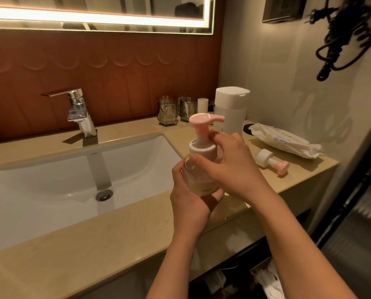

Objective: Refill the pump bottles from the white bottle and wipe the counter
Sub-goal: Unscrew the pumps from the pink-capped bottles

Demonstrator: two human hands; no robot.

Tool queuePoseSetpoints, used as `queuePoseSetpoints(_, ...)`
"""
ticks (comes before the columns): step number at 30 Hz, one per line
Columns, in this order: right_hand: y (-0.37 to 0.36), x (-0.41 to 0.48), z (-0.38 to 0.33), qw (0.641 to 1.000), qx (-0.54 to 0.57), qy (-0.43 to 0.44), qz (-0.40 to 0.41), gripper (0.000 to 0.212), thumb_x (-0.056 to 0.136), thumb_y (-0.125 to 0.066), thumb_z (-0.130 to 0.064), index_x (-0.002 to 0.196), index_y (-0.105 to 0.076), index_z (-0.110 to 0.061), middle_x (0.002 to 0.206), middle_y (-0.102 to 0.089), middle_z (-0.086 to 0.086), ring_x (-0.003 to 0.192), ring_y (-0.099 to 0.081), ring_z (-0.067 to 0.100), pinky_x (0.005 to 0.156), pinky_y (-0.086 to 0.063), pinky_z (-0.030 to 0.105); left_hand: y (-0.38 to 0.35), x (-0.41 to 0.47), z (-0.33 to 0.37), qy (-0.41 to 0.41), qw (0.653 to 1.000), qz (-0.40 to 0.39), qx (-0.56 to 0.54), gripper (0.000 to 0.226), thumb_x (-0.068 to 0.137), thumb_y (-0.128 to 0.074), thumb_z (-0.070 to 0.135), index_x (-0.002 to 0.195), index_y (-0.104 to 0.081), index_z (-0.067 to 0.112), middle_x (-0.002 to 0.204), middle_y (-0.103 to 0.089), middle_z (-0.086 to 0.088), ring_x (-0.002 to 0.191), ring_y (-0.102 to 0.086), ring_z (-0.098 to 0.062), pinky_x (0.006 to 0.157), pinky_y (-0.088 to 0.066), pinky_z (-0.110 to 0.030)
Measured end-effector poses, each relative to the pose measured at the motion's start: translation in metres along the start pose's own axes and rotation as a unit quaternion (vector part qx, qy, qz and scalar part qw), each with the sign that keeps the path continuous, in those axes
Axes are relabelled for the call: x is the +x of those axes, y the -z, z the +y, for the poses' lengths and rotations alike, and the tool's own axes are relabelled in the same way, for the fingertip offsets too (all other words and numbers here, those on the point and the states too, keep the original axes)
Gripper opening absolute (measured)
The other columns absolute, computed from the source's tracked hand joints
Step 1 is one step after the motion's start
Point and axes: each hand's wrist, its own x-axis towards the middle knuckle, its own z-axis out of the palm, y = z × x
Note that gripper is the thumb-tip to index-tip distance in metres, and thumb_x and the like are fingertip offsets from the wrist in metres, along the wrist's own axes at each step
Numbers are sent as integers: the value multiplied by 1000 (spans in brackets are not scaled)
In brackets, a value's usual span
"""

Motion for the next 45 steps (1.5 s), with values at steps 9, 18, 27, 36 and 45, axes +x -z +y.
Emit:
queuePoseSetpoints(9, -18, 4, -1, 988, -89, -10, 126, 70, 64, -70, -65, 114, -42, -24, 106, -38, -9, 102, -32, 5, 89, -35, 21, -2, 0, 2, 11, 1000, 3, -3, 80, 65, -83, 32, 122, -27, 41, 104, -49, 28, 96, -57, 0, 76, -49, -15)
queuePoseSetpoints(18, -15, -3, 14, 996, 64, 24, 59, 52, 79, -70, -37, 125, -47, -31, 98, -41, -19, 104, -44, 12, 93, -44, 29, 0, 0, -2, -13, 1000, -4, 11, 82, 62, -86, 25, 111, -27, 56, 109, -51, 27, 99, -56, 5, 79, -47, -10)
queuePoseSetpoints(27, -26, 4, 6, 986, 18, 0, 169, 53, 66, -77, -49, 100, -43, -27, 92, -45, -17, 96, -39, 8, 84, -41, 25, 0, -1, 1, 5, 1000, 1, 0, 79, 64, -83, 27, 114, -26, 52, 101, -50, 28, 93, -57, 2, 73, -48, -14)
queuePoseSetpoints(36, -20, 0, 10, 996, 56, 14, 71, 48, 79, -69, -35, 122, -50, -23, 97, -41, -16, 99, -36, 9, 82, -37, 21, 0, 0, -2, -20, 1000, -1, 14, 79, 65, -83, 28, 113, -26, 55, 110, -48, 29, 98, -52, 12, 77, -44, -2)
queuePoseSetpoints(45, -19, 3, 5, 989, 30, -19, 146, 61, 63, -78, -52, 104, -40, -28, 99, -43, -13, 101, -41, 12, 85, -42, 26, -1, 0, -4, 3, 1000, 2, -2, 85, 62, -86, 27, 120, -27, 49, 104, -50, 30, 93, -53, 17, 74, -46, -7)
